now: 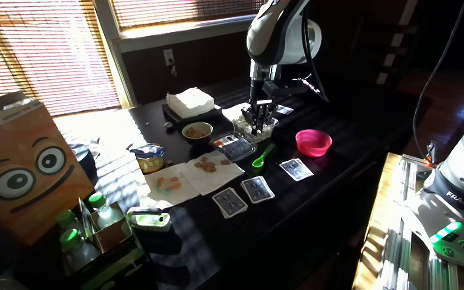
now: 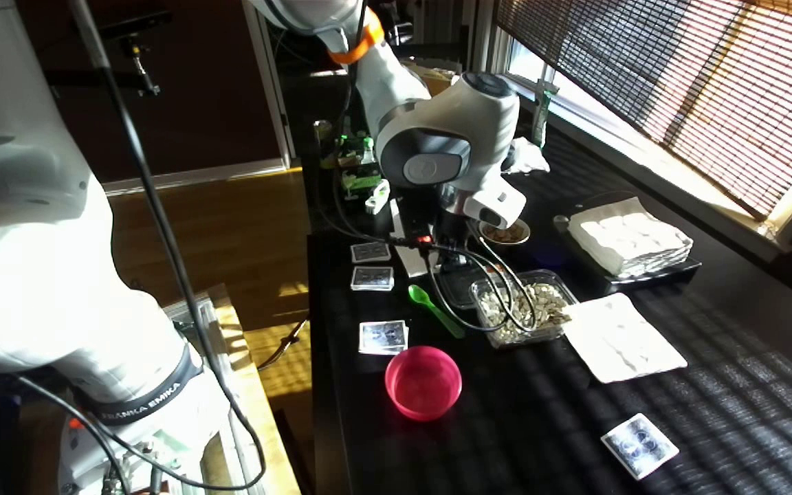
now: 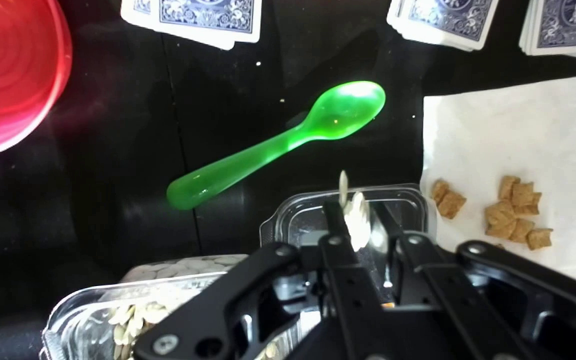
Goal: Place some grains on the spoon, empty them into the container with grains and then place the spoon back
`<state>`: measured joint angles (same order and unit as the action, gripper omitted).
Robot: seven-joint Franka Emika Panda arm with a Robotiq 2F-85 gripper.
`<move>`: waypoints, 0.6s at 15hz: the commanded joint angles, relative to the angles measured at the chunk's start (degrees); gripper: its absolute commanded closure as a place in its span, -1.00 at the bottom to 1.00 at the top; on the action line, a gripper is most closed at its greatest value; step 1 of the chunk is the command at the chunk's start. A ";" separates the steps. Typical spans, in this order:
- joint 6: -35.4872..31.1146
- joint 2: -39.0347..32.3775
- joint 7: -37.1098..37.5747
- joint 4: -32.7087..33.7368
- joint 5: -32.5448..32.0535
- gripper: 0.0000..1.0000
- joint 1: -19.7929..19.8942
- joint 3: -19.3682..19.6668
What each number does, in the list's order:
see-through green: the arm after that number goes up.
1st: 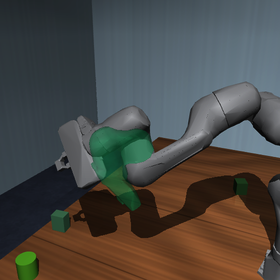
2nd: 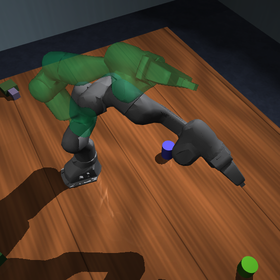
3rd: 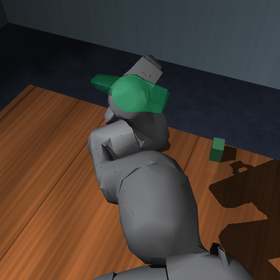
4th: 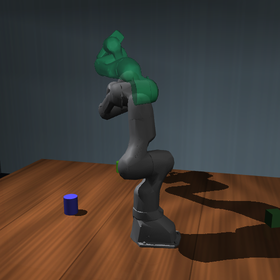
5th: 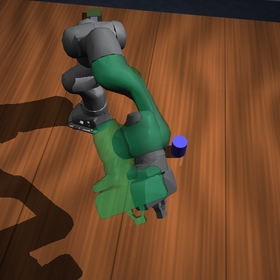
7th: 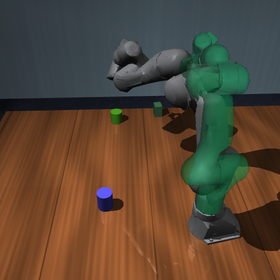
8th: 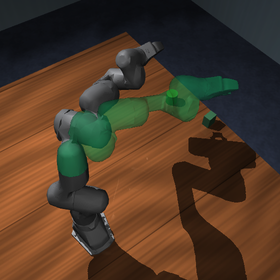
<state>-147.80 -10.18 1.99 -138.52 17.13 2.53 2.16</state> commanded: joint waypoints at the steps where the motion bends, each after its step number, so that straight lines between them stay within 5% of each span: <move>1: 5.04 -1.92 -1.52 3.49 0.01 0.91 0.72 -0.88; 5: 11.43 -4.87 -4.10 5.55 0.32 0.91 0.45 -2.38; 9: 10.49 -8.04 -3.27 5.94 0.09 0.91 0.17 -2.92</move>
<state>-137.51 -15.21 -0.69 -134.38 17.14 2.59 -0.25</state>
